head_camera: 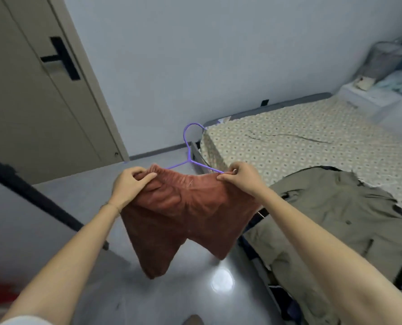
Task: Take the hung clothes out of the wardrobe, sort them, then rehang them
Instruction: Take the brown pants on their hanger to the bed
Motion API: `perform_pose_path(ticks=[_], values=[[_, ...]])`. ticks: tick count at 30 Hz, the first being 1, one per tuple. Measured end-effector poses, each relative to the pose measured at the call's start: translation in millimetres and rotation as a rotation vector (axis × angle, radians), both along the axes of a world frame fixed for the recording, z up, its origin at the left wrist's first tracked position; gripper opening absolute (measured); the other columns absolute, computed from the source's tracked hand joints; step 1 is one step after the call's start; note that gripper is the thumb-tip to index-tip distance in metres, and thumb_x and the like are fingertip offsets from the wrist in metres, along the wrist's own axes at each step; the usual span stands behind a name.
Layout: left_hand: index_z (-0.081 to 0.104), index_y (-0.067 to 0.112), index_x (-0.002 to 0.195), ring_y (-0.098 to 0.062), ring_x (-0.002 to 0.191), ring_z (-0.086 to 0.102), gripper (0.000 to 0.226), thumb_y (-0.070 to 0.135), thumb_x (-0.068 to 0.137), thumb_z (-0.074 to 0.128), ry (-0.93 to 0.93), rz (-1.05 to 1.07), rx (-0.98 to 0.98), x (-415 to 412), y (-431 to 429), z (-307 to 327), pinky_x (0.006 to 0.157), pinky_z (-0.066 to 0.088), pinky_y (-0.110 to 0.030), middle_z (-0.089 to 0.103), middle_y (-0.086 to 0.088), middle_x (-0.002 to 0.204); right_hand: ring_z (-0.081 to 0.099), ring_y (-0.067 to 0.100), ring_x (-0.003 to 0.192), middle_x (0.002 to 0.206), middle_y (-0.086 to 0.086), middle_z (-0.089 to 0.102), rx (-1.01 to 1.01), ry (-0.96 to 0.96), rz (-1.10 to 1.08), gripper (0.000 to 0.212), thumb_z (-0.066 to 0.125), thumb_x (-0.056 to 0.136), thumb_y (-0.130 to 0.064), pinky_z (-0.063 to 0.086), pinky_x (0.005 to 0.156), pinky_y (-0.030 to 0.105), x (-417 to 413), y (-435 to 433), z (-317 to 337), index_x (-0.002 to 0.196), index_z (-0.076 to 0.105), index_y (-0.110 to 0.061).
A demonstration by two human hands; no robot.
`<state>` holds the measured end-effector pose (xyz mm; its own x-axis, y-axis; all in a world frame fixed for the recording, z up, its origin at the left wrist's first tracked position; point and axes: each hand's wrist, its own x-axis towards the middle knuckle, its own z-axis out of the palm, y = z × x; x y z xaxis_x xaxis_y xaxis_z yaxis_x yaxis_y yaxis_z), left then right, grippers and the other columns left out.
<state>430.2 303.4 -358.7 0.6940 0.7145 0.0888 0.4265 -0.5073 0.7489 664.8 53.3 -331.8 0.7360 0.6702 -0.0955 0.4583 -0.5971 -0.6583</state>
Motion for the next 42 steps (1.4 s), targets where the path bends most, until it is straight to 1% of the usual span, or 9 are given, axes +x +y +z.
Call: perform_pose_path(ticks=[7,12,18,21,24,28,34,39,42], values=[[0.073,0.027,0.078,-0.008,0.078,0.068,0.045,0.071,0.072,0.065,0.021,-0.274,-0.022,153.5,-40.3,-4.9,0.077,0.053,-0.038,0.072,0.012,0.077,0.054,0.016,0.066,0.066,0.001,0.059,-0.043,0.049,-0.298,0.04,0.081,0.071,-0.048,0.035,0.058,0.032,72.5,-98.3,-2.0,0.07,0.066,-0.011],[0.073,0.022,0.074,-0.013,0.075,0.066,0.038,0.06,0.077,0.073,0.027,-0.478,0.009,261.5,-82.1,-4.1,0.073,0.05,-0.037,0.071,0.007,0.072,0.038,0.01,0.052,0.053,-0.006,0.042,-0.058,0.045,-0.484,0.053,0.083,0.07,-0.044,0.027,0.052,0.033,116.8,-163.2,4.2,0.053,0.041,-0.016],[0.06,0.006,0.066,-0.012,0.055,0.043,0.061,0.065,0.078,0.069,0.067,-0.725,0.019,378.7,-129.6,-3.6,0.062,0.043,-0.044,0.056,-0.012,0.06,0.04,0.015,0.055,0.057,-0.001,0.044,-0.126,0.096,-0.682,0.054,0.083,0.066,-0.051,0.027,0.056,0.033,167.6,-227.7,3.6,0.057,0.043,-0.017],[0.063,0.009,0.065,-0.016,0.057,0.048,0.064,0.073,0.073,0.064,0.039,-0.86,-0.002,434.4,-154.6,2.0,0.062,0.044,-0.043,0.056,-0.007,0.057,0.035,0.014,0.051,0.054,-0.001,0.037,-0.185,0.107,-0.766,0.061,0.083,0.067,-0.052,0.022,0.055,0.033,184.5,-253.9,18.8,0.053,0.034,-0.019],[0.059,0.014,0.057,-0.01,0.054,0.039,0.049,0.054,0.081,0.073,-0.005,-0.961,-0.021,478.1,-191.7,15.0,0.059,0.037,-0.039,0.045,0.003,0.05,0.031,0.015,0.049,0.05,-0.003,0.032,-0.207,0.089,-0.868,0.064,0.083,0.068,-0.051,0.02,0.054,0.034,201.1,-284.7,35.5,0.051,0.031,-0.018],[0.065,0.01,0.065,-0.009,0.056,0.044,0.059,0.069,0.075,0.065,-0.041,-1.04,-0.048,527.2,-238.7,13.8,0.061,0.042,-0.043,0.058,-0.009,0.058,0.036,0.02,0.053,0.051,0.001,0.037,-0.237,0.058,-0.991,0.058,0.084,0.068,-0.048,0.022,0.054,0.033,215.0,-323.6,52.3,0.051,0.038,-0.017],[0.057,0.008,0.059,-0.011,0.053,0.037,0.068,0.075,0.072,0.059,-0.076,-1.112,-0.008,580.3,-303.8,18.0,0.056,0.038,-0.043,0.046,-0.007,0.052,0.055,0.025,0.063,0.07,0.015,0.066,-0.271,0.004,-1.17,0.05,0.083,0.067,-0.051,0.034,0.057,0.032,232.6,-370.0,60.2,0.071,0.065,-0.004],[0.055,0.009,0.058,-0.013,0.052,0.04,0.061,0.066,0.077,0.064,-0.065,-1.129,0.044,623.1,-359.9,19.9,0.058,0.039,-0.042,0.046,-0.003,0.051,0.052,0.02,0.064,0.06,-0.001,0.056,-0.278,-0.045,-1.219,0.048,0.081,0.069,-0.052,0.03,0.05,0.029,261.7,-414.9,53.7,0.059,0.051,-0.016],[0.057,0.011,0.058,-0.015,0.053,0.044,0.059,0.066,0.076,0.066,-0.046,-1.12,0.03,652.8,-393.0,10.7,0.059,0.041,-0.043,0.051,-0.003,0.052,0.055,0.022,0.066,0.06,-0.001,0.057,-0.258,-0.034,-1.235,0.046,0.081,0.069,-0.052,0.032,0.052,0.031,289.3,-446.5,44.2,0.063,0.054,-0.015]])
